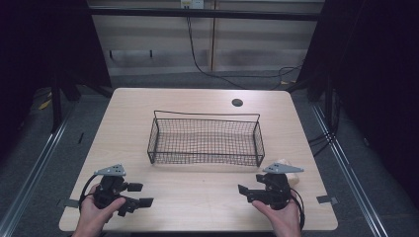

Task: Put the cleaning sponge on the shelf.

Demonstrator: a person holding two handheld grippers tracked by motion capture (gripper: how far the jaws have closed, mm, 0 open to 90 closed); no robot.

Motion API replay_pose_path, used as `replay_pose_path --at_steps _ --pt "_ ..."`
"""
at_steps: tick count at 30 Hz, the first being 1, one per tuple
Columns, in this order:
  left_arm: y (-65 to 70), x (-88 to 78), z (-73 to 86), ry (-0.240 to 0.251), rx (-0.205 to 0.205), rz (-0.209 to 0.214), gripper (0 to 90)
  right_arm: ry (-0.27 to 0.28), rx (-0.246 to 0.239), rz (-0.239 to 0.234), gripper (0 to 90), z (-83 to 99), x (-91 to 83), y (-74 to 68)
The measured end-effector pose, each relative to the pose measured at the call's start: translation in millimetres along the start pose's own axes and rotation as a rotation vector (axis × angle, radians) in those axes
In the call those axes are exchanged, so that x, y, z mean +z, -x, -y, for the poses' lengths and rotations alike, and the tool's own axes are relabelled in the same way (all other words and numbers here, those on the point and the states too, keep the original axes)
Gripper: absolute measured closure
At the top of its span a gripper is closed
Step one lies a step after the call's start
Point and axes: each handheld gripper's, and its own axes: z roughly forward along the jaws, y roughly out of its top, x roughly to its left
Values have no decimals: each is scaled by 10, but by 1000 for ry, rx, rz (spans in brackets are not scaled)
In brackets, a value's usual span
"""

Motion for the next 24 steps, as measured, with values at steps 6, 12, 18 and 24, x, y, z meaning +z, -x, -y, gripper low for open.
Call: replay_pose_path --at_steps 6,12,18,24 --pt "-3 -17 -5 10 -2 -2 194 7 -15 -23 268 -10 -18 -42" --pt "-5 -19 -8 5 -3 8 194 -56 1 -66 341 -75 -46 -30" --pt "0 -25 -11 3 3 -1 194 -114 78 -75 375 -174 -162 11" --pt "7 -33 -16 8 7 -1 194 -144 107 -113 306 -227 -242 118"
